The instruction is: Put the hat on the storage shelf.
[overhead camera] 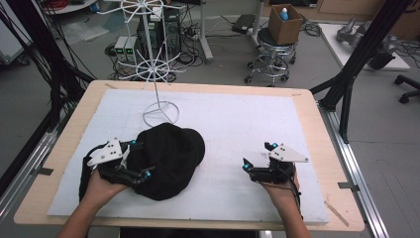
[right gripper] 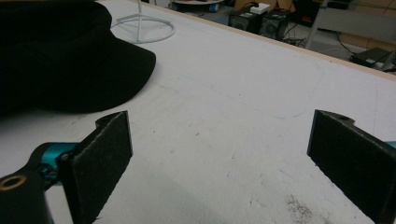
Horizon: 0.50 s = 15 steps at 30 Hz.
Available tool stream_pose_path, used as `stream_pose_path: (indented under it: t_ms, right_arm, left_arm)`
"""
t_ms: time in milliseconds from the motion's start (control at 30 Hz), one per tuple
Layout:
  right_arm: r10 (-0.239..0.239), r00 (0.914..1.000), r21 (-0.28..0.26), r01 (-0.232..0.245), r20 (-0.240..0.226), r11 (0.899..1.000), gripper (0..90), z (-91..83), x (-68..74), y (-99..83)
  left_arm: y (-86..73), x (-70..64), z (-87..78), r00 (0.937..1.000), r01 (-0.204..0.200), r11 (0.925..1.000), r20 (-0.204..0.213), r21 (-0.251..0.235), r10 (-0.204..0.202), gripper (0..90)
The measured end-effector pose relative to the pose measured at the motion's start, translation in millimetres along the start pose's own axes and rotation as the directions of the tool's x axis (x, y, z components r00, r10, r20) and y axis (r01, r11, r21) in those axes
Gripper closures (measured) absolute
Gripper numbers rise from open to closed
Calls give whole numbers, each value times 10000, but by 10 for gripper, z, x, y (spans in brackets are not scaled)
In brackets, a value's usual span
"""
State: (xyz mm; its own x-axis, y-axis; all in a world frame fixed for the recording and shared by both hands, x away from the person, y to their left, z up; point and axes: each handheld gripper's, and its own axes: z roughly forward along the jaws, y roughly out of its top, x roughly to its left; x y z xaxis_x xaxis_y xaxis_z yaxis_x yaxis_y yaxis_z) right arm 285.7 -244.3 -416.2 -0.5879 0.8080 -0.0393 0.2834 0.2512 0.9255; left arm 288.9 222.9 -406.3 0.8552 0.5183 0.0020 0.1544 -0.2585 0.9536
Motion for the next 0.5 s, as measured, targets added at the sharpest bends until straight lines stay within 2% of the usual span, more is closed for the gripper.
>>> stream_pose_path:
  t_ms: [167,367,433,500]
  right_arm:
    - [-13,10000,30,13,-7,10000,57,0,0,-1]
    - [-73,10000,59,73,41,10000,56,11,1,-3]
    - [-35,10000,82,35,32,10000,57,10,7,-3]
    - [-81,9999,65,80,65,9999,56,10,2,-3]
  left_arm:
    - [24,-14,67,10000,9,9994,44,334,-10,71]
    - [27,-29,151,9998,-165,9955,-64,932,171,74]
    - [21,-27,161,9997,-215,9942,-89,1056,226,97]
    - [10,-20,167,9998,-191,9923,-10,1220,194,171]
